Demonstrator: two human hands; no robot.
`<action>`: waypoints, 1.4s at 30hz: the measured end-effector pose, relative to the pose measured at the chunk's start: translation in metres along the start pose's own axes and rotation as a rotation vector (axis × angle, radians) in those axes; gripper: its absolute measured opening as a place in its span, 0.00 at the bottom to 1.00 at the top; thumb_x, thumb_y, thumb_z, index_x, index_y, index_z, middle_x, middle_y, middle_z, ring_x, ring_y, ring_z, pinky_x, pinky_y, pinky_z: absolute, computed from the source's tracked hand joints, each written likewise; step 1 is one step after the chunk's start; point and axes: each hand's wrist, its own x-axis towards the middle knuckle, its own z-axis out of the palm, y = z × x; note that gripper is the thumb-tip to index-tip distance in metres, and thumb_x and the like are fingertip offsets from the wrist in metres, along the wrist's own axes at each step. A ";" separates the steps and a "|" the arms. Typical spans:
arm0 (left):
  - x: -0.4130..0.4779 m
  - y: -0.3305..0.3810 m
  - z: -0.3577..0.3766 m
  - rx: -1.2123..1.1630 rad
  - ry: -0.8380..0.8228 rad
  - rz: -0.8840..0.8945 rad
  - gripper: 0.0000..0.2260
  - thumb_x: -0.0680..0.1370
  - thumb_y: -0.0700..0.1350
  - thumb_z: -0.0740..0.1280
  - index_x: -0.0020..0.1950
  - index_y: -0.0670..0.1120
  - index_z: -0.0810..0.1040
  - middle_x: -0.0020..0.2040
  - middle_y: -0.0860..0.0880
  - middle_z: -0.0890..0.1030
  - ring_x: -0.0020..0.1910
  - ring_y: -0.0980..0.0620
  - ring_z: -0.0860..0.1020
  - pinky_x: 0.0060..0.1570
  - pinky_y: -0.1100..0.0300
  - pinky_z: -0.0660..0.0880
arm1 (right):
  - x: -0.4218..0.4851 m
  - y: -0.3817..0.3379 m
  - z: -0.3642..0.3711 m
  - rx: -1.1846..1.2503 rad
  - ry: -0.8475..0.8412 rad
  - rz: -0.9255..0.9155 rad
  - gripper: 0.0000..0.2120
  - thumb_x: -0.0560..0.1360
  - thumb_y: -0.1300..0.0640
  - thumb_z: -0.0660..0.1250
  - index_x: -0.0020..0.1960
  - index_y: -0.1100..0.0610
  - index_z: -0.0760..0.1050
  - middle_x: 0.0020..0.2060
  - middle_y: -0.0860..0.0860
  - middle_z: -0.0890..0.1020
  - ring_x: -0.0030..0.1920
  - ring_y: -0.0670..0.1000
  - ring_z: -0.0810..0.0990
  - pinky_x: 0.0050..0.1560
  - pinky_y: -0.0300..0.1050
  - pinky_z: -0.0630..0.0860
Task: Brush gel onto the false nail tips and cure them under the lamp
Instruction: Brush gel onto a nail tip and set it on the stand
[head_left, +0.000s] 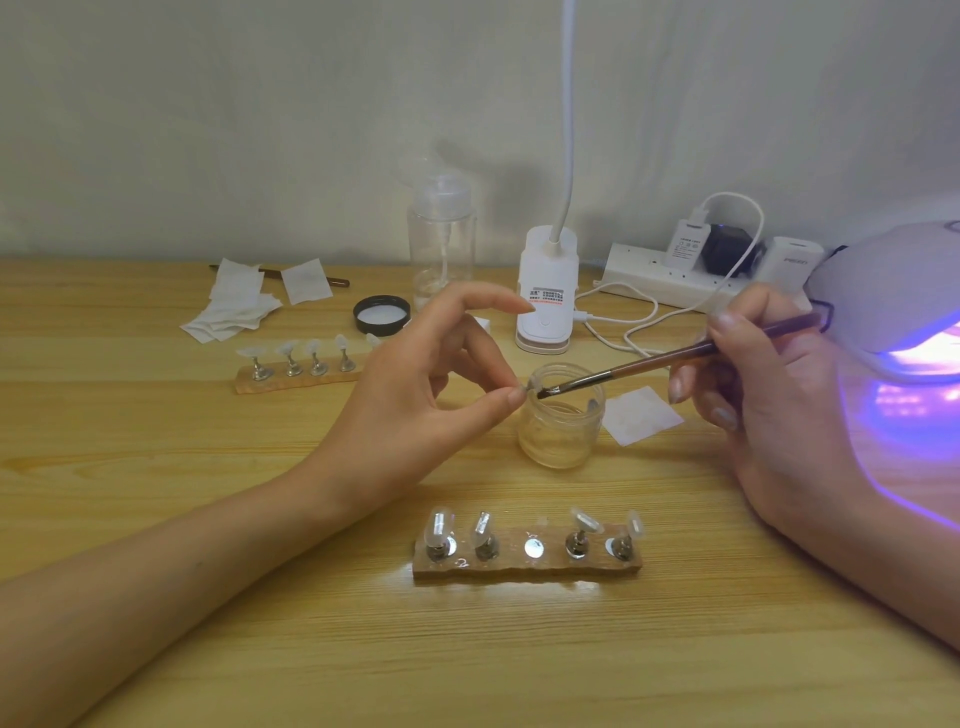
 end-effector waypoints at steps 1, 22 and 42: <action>0.000 0.000 0.000 -0.003 -0.001 -0.002 0.20 0.77 0.39 0.73 0.66 0.53 0.74 0.40 0.55 0.83 0.46 0.54 0.83 0.39 0.68 0.69 | 0.000 0.000 0.000 0.004 0.017 0.008 0.13 0.79 0.57 0.60 0.36 0.49 0.67 0.25 0.54 0.78 0.20 0.47 0.60 0.24 0.37 0.57; 0.000 -0.001 0.001 -0.007 -0.001 0.014 0.21 0.77 0.38 0.73 0.67 0.52 0.73 0.41 0.56 0.82 0.46 0.56 0.82 0.41 0.72 0.69 | 0.002 0.001 0.000 0.009 -0.022 0.048 0.12 0.80 0.55 0.60 0.37 0.50 0.67 0.27 0.54 0.79 0.21 0.49 0.59 0.24 0.40 0.55; 0.000 -0.001 0.001 0.005 -0.004 0.014 0.20 0.77 0.38 0.73 0.66 0.51 0.74 0.40 0.57 0.81 0.46 0.56 0.82 0.38 0.69 0.69 | 0.001 0.000 0.000 0.049 -0.034 0.015 0.13 0.80 0.55 0.61 0.36 0.48 0.69 0.28 0.53 0.81 0.21 0.47 0.62 0.25 0.35 0.61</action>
